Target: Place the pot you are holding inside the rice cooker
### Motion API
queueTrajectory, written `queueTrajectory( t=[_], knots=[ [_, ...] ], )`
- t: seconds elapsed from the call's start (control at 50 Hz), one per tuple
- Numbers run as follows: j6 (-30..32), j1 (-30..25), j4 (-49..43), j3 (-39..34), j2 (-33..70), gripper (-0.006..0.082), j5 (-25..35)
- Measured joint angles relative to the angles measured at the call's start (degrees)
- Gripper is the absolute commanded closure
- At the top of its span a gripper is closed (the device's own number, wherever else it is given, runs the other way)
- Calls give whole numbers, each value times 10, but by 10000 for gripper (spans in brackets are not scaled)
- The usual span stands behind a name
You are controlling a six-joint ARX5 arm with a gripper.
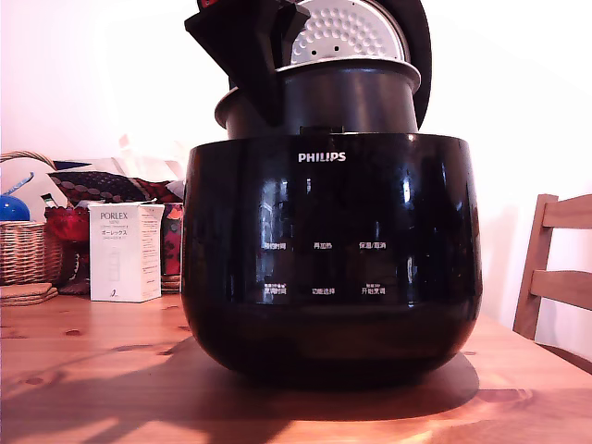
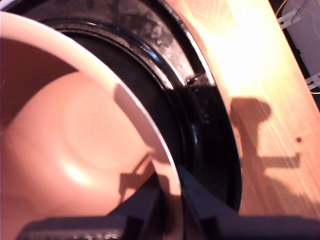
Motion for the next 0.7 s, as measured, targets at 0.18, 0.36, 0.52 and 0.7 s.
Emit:
queueTrajectory(
  t=[0.18, 0.36, 0.52, 0.7],
  knots=[
    [0, 0, 0, 0, 1, 791, 3],
    [0, -1, 1, 0, 12, 791, 3],
    [0, -3, 1, 0, 24, 791, 2],
    [-1, -4, 1, 0, 25, 791, 2]
  ],
)
